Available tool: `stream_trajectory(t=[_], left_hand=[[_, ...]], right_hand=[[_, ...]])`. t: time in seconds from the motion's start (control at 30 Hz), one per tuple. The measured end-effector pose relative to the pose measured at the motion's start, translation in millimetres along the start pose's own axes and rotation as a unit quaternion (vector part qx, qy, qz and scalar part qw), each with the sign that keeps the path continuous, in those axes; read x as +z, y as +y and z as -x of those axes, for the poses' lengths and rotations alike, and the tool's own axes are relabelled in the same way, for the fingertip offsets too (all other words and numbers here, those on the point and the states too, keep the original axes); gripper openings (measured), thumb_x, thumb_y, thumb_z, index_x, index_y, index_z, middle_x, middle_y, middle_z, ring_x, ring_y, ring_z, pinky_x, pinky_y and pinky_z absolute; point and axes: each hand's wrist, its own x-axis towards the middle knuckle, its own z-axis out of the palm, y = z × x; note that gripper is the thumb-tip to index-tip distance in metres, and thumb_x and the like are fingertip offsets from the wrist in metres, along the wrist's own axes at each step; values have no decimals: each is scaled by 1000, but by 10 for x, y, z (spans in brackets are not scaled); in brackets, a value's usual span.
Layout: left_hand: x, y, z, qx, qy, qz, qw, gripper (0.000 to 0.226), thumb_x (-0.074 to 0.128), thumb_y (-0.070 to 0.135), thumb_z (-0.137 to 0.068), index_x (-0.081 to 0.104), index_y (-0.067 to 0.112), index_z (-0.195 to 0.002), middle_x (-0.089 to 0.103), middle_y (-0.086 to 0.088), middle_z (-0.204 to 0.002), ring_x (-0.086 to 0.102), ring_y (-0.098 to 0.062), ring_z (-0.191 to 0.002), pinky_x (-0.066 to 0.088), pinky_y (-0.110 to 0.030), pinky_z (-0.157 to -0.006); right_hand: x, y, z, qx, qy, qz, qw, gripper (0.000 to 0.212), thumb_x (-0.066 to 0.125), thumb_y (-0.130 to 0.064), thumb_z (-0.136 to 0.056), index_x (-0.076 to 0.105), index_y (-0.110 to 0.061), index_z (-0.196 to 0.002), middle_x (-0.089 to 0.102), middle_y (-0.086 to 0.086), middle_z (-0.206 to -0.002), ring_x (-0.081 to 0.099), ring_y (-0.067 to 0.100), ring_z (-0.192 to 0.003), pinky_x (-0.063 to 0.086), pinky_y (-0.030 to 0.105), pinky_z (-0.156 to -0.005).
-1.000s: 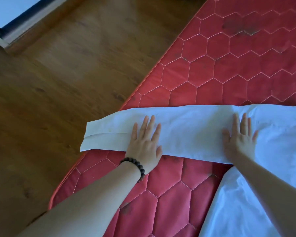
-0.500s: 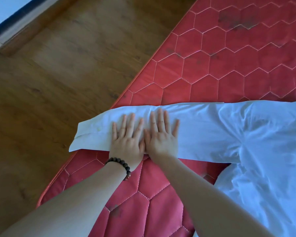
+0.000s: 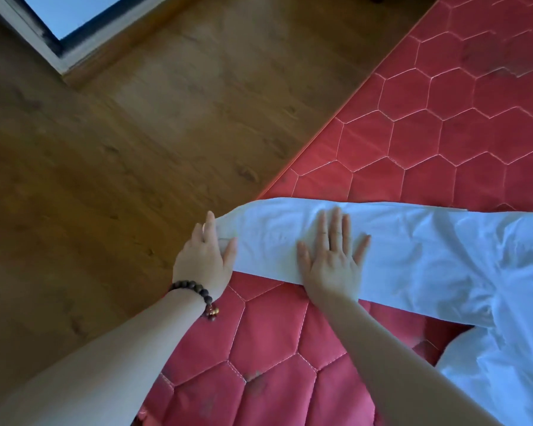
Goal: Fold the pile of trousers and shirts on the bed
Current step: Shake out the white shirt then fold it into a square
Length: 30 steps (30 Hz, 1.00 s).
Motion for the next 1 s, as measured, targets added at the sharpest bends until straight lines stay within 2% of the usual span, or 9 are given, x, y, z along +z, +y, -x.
stream_trajectory(t=[0.2, 0.3, 0.43, 0.57, 0.63, 0.7, 0.77, 0.87, 1.0], left_hand=[[-107, -229, -220, -210, -101, 278, 932, 77, 50, 60, -89, 32, 11, -146, 56, -5, -133, 55, -28, -120, 41, -32, -82], [-166, -287, -282, -198, -66, 372, 905, 70, 71, 43, -81, 43, 17, -140, 62, 8, -110, 63, -13, -98, 52, -28, -80], [-296, -245, -255, -137, 20, 350, 927, 61, 70, 21, -83, 45, 25, -138, 52, 10, -124, 53, 3, -86, 37, -3, -59], [-529, -43, -171, -98, 85, 346, 929, 43, 69, 19, -83, 57, 13, -123, 59, 6, -108, 55, -8, -99, 39, -17, -74], [-673, 124, -104, -70, 112, 348, 928, 27, 70, 16, -80, 61, 6, -103, 56, 9, -84, 54, -1, -75, 38, -14, -63], [-846, 345, -14, -30, 105, 383, 917, 36, 71, 14, -80, 61, 10, -115, 57, 15, -88, 55, 4, -76, 39, -5, -66], [-977, 577, 118, 46, 92, 391, 915, 56, 70, 14, -81, 50, 16, -133, 58, 16, -109, 55, 7, -94, 40, -4, -78], [-1032, 891, 370, 158, 90, 338, 923, 78, 61, 19, -77, 30, 10, -148, 41, -1, -147, 36, -11, -135, 32, -25, -110], [-747, 1259, 690, 239, 22, 233, 942, 93, 59, 17, -75, 10, 5, -153, 10, -6, -161, 4, -17, -149, 14, -39, -121]], right_hand=[[188, -688, 119, -118, -42, 54, 991, 66, 6, -56, -96, -5, -26, -154, -10, -1, -162, -19, 16, -147, -11, 55, -115], [176, -719, 126, -113, -37, 59, 991, 65, 5, -56, -96, -4, -27, -154, -10, -1, -162, -17, 17, -147, -9, 55, -116], [91, -727, 126, -116, -66, 42, 990, 77, 6, -67, -90, -6, -25, -154, -14, 1, -161, -21, 17, -146, -10, 57, -115], [-87, -894, 190, -126, -111, -6, 986, 108, 16, -90, -71, -32, -25, -143, -36, -7, -150, -30, 13, -142, -21, 54, -111], [-213, -1023, 216, -122, -93, -69, 986, 106, 35, -78, -80, -30, -26, -144, -20, -7, -158, -12, 12, -148, -20, 45, -110], [-396, -1082, 174, -83, -47, -119, 988, 90, 50, -50, -90, -7, -21, -153, 30, 0, -156, 27, 14, -143, -13, 38, -114], [-626, -1024, 86, -30, 6, -117, 993, 63, 47, -25, -92, 23, -21, -150, 68, 2, -109, 59, 18, -112, -3, 39, -115], [-1004, -722, 28, 19, 55, -102, 993, 38, 42, -20, -93, 46, -15, -131, 70, 4, -86, 64, 24, -95, 9, 43, -117], [-1481, 35, 150, 87, 119, -85, 985, 37, 44, -9, -88, 51, -6, -125, 69, 14, -86, 62, 33, -90, 26, 43, -112]])
